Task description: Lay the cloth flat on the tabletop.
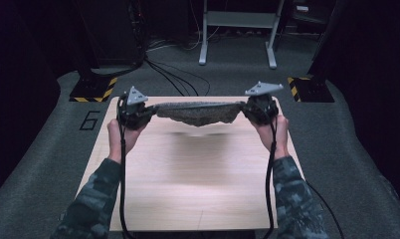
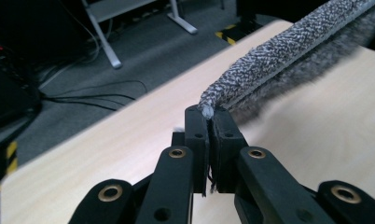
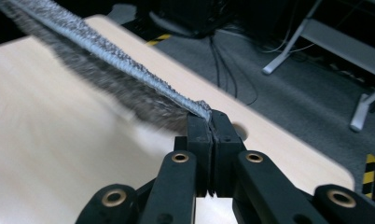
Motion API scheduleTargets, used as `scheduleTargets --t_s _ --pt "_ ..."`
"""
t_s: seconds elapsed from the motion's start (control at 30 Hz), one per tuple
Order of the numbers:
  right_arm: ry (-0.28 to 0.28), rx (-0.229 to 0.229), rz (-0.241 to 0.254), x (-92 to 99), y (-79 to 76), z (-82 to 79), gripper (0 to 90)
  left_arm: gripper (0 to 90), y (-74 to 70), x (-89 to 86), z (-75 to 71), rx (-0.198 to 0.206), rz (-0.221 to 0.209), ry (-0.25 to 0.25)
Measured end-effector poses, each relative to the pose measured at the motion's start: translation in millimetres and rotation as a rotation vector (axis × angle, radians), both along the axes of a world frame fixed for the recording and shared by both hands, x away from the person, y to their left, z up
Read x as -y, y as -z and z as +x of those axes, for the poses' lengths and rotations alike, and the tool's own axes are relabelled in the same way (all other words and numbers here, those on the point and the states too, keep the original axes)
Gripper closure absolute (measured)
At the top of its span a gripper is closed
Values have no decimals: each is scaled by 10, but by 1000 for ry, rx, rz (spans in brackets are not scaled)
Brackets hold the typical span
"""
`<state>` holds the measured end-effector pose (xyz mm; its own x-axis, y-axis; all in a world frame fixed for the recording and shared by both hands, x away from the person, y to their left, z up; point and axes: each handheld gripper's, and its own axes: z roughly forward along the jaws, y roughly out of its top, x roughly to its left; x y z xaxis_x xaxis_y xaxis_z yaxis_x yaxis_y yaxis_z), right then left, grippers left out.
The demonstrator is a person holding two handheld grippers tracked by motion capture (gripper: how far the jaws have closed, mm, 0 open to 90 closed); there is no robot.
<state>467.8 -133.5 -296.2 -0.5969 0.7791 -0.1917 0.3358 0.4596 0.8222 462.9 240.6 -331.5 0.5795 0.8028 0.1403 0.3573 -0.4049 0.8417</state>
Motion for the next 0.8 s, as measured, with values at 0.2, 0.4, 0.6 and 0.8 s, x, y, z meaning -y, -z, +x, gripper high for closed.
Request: scheduleTargets --t_s 0.2,0.4,0.6,0.8 --pt "-39 -149 -37 28 813 -362 887 862 788 -23 -307 -169 -18 36" --pt "-32 -293 -6 117 1469 -676 884 844 1234 -22 -578 -279 -49 72" --pt "-40 -330 10 181 1582 -878 864 745 1390 -82 -851 -337 -93 102" --pt "-52 -368 24 331 1587 -1144 646 560 1393 -245 -1123 -372 -142 98"
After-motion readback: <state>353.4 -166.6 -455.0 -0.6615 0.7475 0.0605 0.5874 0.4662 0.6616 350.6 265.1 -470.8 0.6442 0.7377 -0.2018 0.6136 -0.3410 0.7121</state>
